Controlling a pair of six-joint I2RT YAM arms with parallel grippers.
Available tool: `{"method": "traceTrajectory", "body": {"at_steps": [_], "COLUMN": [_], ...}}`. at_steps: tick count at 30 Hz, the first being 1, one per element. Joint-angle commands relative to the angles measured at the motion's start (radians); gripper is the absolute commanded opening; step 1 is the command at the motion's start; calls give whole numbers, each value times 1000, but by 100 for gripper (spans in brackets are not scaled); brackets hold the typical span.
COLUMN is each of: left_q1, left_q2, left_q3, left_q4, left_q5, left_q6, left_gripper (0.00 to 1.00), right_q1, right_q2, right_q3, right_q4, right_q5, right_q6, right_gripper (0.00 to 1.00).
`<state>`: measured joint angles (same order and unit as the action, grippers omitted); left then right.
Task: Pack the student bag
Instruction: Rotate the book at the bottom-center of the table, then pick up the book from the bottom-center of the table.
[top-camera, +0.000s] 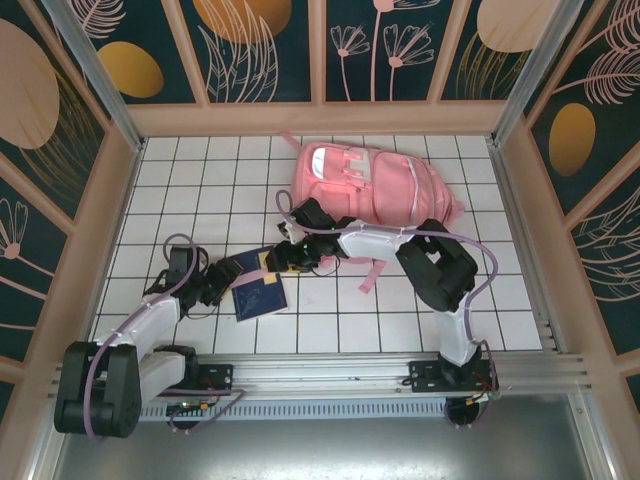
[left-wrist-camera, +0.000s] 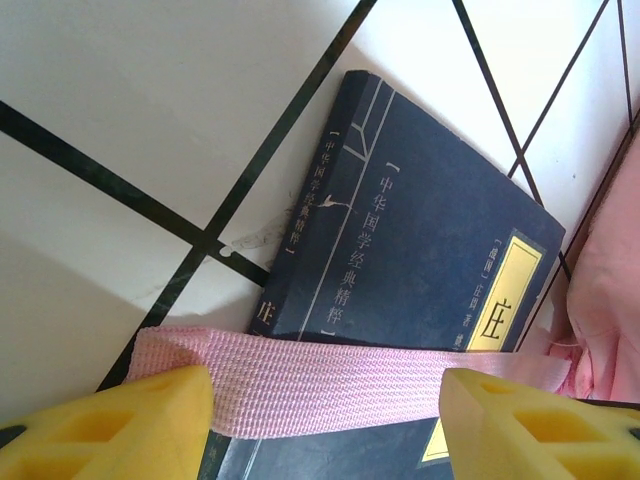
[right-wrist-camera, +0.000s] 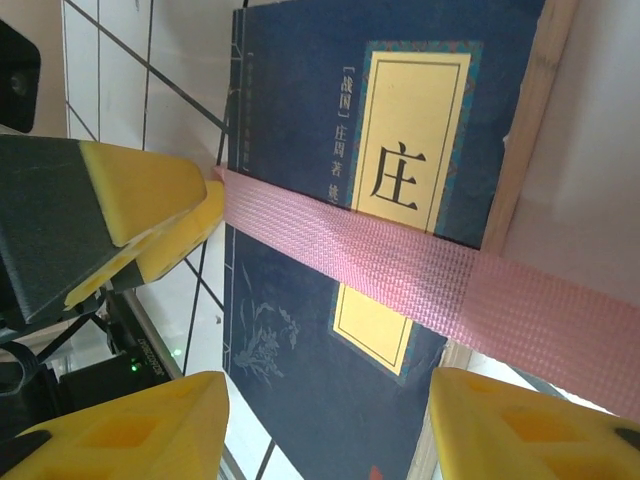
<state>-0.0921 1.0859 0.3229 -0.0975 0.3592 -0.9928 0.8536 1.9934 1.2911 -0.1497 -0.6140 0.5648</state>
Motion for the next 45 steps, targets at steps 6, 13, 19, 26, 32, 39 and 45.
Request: {"method": "traceTrajectory", "body": {"at_steps": [6, 13, 19, 26, 32, 39, 45], "left_q1": [-7, -6, -6, -35, -91, -118, -128], "left_q2": [-8, -38, -188, -263, -238, -153, -87], "left_q3": [-42, 31, 101, 22, -9, -38, -50], "left_q4": [-65, -150, -334, -383, -322, -211, -126], "left_q5": [-5, -16, -31, 14, -2, -26, -23], "left_q6": [-8, 44, 94, 92, 51, 35, 30], "left_gripper": [63, 64, 66, 67, 68, 68, 68], "right_q1": [5, 21, 19, 21, 33, 43, 62], "right_q2": [-27, -5, -17, -14, -1, 33, 50], "right_q3": [-58, -82, -81, -89, -92, -102, -51], "right_q4": [-21, -20, -23, -20, 6, 69, 58], "right_q5": [7, 17, 46, 36, 2, -65, -99], "right_q6": [-4, -4, -10, -9, 6, 46, 50], "right_gripper": [56, 56, 56, 56, 56, 53, 52]}}
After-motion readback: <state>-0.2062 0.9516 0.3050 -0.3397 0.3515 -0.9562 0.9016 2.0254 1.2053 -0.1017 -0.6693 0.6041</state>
